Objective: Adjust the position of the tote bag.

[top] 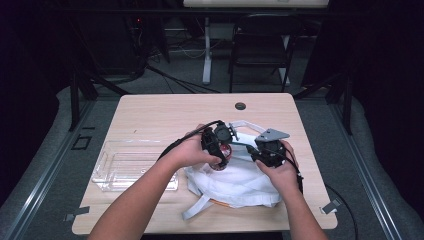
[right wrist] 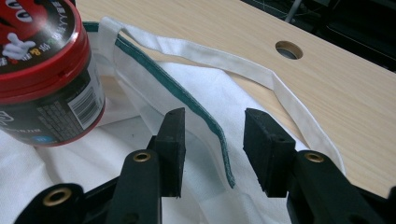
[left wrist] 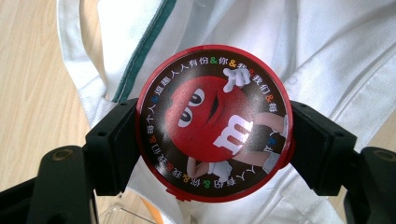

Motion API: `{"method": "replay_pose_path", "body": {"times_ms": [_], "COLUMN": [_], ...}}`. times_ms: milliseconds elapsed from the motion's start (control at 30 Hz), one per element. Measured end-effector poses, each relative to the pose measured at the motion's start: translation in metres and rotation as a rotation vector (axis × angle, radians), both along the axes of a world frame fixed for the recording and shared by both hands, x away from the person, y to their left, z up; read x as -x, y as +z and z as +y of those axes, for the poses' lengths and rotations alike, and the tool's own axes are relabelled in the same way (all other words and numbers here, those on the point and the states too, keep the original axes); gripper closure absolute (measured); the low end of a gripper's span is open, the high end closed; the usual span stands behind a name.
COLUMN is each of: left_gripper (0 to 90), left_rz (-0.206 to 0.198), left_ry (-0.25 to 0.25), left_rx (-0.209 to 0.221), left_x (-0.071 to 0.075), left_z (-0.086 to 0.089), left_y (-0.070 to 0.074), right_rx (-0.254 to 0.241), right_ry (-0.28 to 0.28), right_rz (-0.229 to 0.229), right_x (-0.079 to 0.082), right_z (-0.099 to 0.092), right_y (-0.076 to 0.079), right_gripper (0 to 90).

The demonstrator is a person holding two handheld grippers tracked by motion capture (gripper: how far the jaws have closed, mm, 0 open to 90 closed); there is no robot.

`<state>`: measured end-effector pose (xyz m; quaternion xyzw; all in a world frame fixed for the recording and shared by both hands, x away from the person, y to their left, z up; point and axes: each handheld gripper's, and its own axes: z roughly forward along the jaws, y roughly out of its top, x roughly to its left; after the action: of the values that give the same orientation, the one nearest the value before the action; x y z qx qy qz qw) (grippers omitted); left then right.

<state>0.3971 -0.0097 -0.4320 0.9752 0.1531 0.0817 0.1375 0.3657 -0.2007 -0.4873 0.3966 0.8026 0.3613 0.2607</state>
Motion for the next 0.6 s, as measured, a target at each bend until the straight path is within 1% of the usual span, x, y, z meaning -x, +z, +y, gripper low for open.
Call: {"method": "replay_pose_path", "body": {"times_ms": [33, 100, 133, 167, 200, 333, 400, 500, 533, 600], "left_gripper": [25.1, 25.1, 25.1, 25.1, 25.1, 25.1, 25.1, 25.1, 25.1, 25.1], "left_rz": [-0.006, 0.003, -0.004, 0.001, -0.016, -0.003, -0.009, -0.018, -0.01, -0.018], "left_ry": [0.003, 0.003, 0.002, 0.0, 0.008, 0.005, 0.006, 0.006, 0.003, 0.008], "left_rx": [0.003, 0.002, 0.0, -0.005, 0.004, -0.003, 0.004, 0.001, -0.008, 0.001], "left_x": [0.0, 0.0, 0.0, 0.0, 0.001, 0.0, 0.0, 0.001, 0.001, 0.001], "left_z": [0.0, 0.001, 0.002, 0.002, 0.002, 0.004, 0.004, 0.005, 0.006, 0.007], "left_y": [0.001, 0.003, 0.003, 0.005, 0.004, 0.009, 0.011, 0.013, 0.016, 0.018], "right_rx": [0.0, -0.001, 0.001, 0.0, 0.002, 0.003, 0.003, 0.002, 0.001, 0.001], "right_ry": [0.0, -0.002, -0.003, -0.002, 0.0, 0.0, -0.001, 0.0, -0.002, -0.003], "right_rz": [0.0, -0.001, 0.0, -0.001, 0.001, 0.002, 0.003, 0.003, 0.002, 0.002], "right_x": [0.0, 0.0, 0.0, 0.0, 0.0, 0.0, 0.0, 0.0, 0.0, 0.0], "right_z": [0.0, 0.0, 0.0, 0.0, 0.0, 0.0, 0.0, -0.001, 0.0, -0.001], "right_y": [0.0, 0.0, 0.0, 0.0, 0.0, 0.0, 0.0, 0.0, 0.0, 0.0], "right_gripper": [59.4, 59.3, 59.3, 59.3, 59.3, 59.3, 59.3, 59.4, 59.4, 59.4]}}
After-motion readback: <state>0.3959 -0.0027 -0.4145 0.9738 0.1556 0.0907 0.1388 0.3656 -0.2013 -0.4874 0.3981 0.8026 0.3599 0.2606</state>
